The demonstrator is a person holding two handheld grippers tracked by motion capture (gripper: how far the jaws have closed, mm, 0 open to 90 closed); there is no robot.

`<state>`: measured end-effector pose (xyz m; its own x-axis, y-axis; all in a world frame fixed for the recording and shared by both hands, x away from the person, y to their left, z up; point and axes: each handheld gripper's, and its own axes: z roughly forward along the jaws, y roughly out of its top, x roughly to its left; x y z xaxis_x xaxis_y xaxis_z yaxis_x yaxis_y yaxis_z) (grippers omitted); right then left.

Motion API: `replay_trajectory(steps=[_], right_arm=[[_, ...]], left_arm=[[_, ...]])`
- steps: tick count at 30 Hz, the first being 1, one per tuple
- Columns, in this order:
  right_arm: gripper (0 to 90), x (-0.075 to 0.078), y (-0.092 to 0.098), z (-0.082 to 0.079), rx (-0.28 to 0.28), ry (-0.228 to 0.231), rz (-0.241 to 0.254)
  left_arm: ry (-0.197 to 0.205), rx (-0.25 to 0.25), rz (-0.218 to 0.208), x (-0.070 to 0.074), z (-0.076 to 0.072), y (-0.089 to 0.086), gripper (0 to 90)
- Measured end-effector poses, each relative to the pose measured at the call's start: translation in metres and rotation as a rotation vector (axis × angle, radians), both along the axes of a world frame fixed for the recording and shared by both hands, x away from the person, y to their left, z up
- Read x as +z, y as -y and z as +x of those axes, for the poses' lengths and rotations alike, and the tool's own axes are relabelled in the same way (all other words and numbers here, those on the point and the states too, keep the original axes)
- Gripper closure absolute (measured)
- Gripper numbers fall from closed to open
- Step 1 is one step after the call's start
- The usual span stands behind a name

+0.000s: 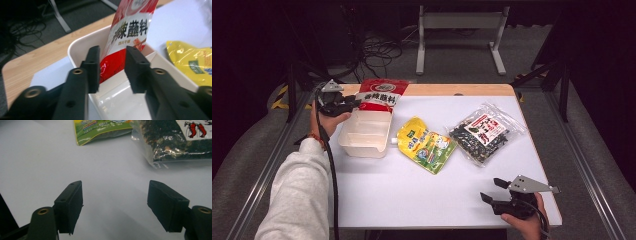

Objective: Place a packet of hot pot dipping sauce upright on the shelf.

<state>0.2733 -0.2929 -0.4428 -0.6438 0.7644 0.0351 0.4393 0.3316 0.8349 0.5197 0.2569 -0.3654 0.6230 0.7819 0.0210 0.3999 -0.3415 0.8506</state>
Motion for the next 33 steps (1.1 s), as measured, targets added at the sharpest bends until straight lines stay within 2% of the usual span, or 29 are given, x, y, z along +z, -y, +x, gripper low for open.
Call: replay_trajectory(steps=[2,3,4,6,8,10,13,18,19,21,23,24,26,27,28,31,32,33], right_arm=[[30.0,0.001,0.001,0.002,-0.003,0.009,0.0],[30.1,0.004,0.003,0.006,-0.012,0.019,0.009],[30.1,0.004,0.003,0.006,-0.012,0.019,0.009],[30.4,0.008,0.005,0.01,-0.013,0.036,0.01],[30.7,0.009,0.008,0.015,-0.021,0.041,0.016],[31.2,0.01,0.011,0.02,-0.032,0.043,0.019],[31.5,0.01,0.019,0.029,-0.063,0.046,0.023],[31.8,0.011,0.03,0.039,-0.096,0.047,0.043],[31.8,0.011,0.032,0.04,-0.105,0.051,0.044],[31.8,0.01,0.035,0.044,-0.117,0.045,0.052],[31.8,0.009,0.038,0.047,-0.133,0.041,0.058],[31.8,0.008,0.039,0.048,-0.135,0.034,0.063],[31.8,0.006,0.041,0.05,-0.149,0.026,0.058],[31.8,0.005,0.042,0.051,-0.15,0.023,0.057],[31.7,0.005,0.042,0.052,-0.15,0.021,0.059],[31.6,0.005,0.044,0.054,-0.167,0.017,0.069],[31.2,0.005,0.046,0.056,-0.178,0.01,0.081],[31.1,0.004,0.046,0.057,-0.191,0.012,0.068]], left_arm=[[0.008,0.0,0.006,0.001,-0.005,0.0,60.4],[0.022,-0.004,0.003,0.003,-0.017,0.002,57.2],[0.022,-0.004,0.003,0.003,-0.017,0.002,56.1],[0.056,-0.021,-0.007,0.006,-0.033,0.005,54.8],[0.071,-0.03,-0.014,0.007,-0.045,0.008,51.4],[0.101,-0.012,0.029,0.01,-0.06,0.013,44.0],[0.141,-0.037,0.014,0.016,-0.085,0.017,37.9],[0.161,-0.074,-0.023,0.015,-0.121,0.022,30.4],[0.162,-0.081,-0.016,0.014,-0.125,0.023,29.2],[0.163,-0.08,-0.008,0.011,-0.139,0.027,26.9],[0.179,-0.103,-0.013,0.008,-0.151,0.029,24.9],[0.177,-0.117,-0.016,0.004,-0.162,0.031,24.7],[0.178,-0.135,-0.009,-0.003,-0.174,0.033,23.6],[0.163,-0.144,-0.011,-0.01,-0.18,0.034,23.6],[0.163,-0.144,-0.011,-0.01,-0.18,0.034,22.9],[0.139,-0.153,-0.009,-0.031,-0.198,0.037,22.4],[0.132,-0.148,0.012,-0.04,-0.203,0.04,22.3],[0.128,-0.156,0.039,-0.045,-0.207,0.043,21.8]])
